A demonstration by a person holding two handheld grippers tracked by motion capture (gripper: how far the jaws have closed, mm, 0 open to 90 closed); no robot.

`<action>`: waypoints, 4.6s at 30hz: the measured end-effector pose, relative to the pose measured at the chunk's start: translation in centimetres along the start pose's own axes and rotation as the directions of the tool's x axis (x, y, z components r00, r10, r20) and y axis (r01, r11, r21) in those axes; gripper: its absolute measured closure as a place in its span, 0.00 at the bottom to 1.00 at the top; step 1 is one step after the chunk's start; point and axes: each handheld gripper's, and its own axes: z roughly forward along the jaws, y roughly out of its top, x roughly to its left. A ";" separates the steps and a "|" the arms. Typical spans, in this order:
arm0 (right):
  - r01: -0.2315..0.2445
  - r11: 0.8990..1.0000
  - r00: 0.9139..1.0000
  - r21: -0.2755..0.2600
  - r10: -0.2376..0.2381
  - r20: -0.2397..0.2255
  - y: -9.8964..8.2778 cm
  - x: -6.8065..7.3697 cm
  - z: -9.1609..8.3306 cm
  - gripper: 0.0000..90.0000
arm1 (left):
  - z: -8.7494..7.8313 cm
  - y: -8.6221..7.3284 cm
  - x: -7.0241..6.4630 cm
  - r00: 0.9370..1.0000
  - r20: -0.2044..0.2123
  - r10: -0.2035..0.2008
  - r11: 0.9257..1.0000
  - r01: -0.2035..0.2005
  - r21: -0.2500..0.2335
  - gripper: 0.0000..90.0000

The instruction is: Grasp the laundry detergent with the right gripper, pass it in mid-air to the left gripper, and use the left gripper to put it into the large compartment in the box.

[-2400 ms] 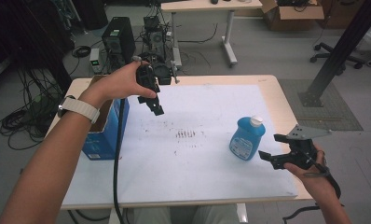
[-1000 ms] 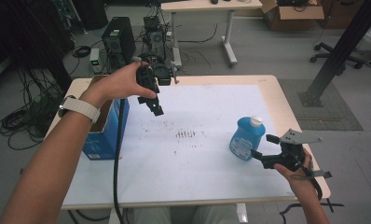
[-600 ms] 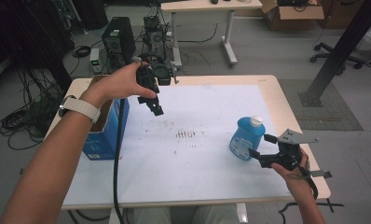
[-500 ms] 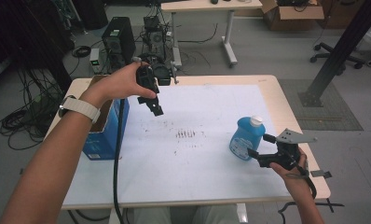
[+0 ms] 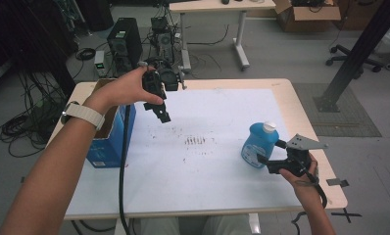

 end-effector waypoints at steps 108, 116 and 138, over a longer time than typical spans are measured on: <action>0.074 0.995 0.990 -0.060 -0.080 -0.118 2.8 1.2 0.5 0.50 | -0.4 0.0 -0.8 1.000 0.004 0.011 1.000 -0.011 0.000 0.20; 0.080 0.995 0.975 -0.056 -0.090 -0.205 4.3 1.4 -0.3 0.50 | -1.2 0.0 -1.9 1.000 -0.001 0.030 0.999 -0.030 -0.012 0.20; 0.134 0.987 0.895 -0.089 -0.159 -0.416 10.6 2.8 -1.0 0.50 | -5.5 0.8 -6.1 0.993 -0.017 0.115 0.993 -0.116 -0.026 0.20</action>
